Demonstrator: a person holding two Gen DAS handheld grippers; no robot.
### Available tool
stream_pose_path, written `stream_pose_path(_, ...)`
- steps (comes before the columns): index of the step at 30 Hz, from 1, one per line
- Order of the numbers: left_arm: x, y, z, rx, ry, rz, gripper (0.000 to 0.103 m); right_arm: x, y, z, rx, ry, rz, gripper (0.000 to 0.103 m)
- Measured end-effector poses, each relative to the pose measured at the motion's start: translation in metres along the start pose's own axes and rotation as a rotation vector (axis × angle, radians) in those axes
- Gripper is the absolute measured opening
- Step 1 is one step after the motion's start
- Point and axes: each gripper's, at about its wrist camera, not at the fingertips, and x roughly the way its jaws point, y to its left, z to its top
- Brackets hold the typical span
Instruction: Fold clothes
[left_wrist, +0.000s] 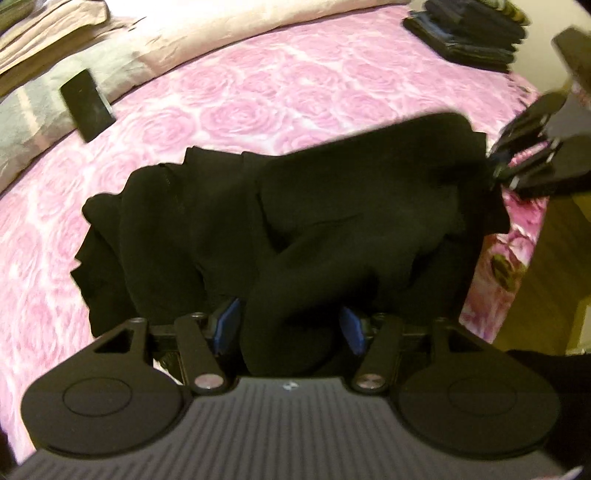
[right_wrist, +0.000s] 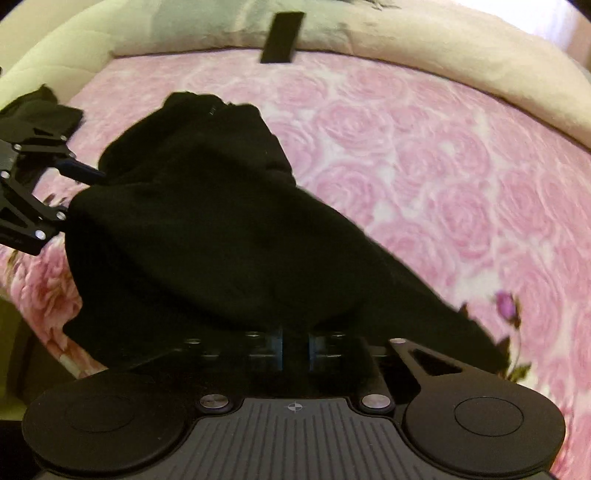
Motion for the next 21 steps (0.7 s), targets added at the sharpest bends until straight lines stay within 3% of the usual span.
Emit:
stream_pose_path(4,-0.02,-0.046,0.025,-0.02,-0.074,-0.026,0.048,-0.06,-0.063,0.014,0.042,-0.109,-0.045,0.006)
stream_pose_path(8,-0.038,-0.093,0.059,0.008,-0.156,-0.052,0.054,-0.113,-0.147,0.021,0.073,-0.191,-0.218,0.006)
stream_pose_path(10,-0.038,-0.106,0.072,0.033,-0.171,-0.055,0.055,-0.125,-0.193,0.018,0.146,-0.199,-0.301,0.007)
stream_pose_path(14,-0.019,-0.11,0.083,0.112,-0.134,-0.022,0.055,-0.117,-0.245,0.001,0.305,-0.135,-0.305,0.01)
stream_pose_path(16,-0.007,-0.105,0.086,0.148,-0.11,-0.001,0.055,-0.109,-0.245,-0.009,0.331,-0.104,-0.336,0.029)
stream_pose_path(18,0.005,-0.092,0.089,0.169,-0.093,0.017,0.055,-0.105,-0.239,-0.017,0.358,-0.096,-0.364,0.079)
stream_pose_path(19,0.011,-0.084,0.091,0.176,-0.086,0.02,0.055,-0.104,-0.236,-0.021,0.372,-0.093,-0.378,0.084)
stream_pose_path(21,0.024,-0.071,0.096,0.192,-0.08,0.025,0.056,-0.101,-0.225,-0.03,0.392,-0.078,-0.365,0.084)
